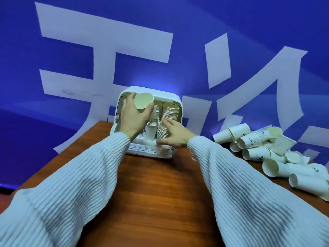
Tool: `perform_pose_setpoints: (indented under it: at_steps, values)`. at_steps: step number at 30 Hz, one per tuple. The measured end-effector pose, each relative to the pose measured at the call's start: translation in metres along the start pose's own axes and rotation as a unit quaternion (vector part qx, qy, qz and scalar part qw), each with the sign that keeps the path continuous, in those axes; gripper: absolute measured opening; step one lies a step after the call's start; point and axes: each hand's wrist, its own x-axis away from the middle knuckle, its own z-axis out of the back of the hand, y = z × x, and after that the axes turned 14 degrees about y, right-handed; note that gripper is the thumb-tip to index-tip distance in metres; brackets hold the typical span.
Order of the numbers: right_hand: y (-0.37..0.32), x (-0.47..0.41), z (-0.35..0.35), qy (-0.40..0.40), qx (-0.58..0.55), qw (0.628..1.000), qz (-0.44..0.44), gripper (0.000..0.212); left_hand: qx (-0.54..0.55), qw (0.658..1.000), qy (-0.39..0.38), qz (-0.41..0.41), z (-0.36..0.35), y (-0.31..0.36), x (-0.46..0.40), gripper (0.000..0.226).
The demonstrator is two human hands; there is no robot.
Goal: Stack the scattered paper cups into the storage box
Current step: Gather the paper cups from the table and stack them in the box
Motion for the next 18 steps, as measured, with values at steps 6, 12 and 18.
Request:
perform_pose_setpoints:
  at_steps: [6,12,18]
  values:
    - [0.006,0.019,0.012,0.136,-0.231,0.960,-0.078,0.096,0.021,0.999,-0.037,-0.019,-0.028,0.018,0.007,0.074]
    - [0.029,0.048,0.008,0.197,-0.238,0.947,-0.086,0.082,-0.181,0.957,-0.209,-0.089,-0.058,0.011,0.022,0.077]
    - [0.061,0.076,0.007,0.209,-0.205,0.948,-0.125,0.081,-0.333,0.904,-0.220,-0.154,-0.060,0.005,0.035,0.081]
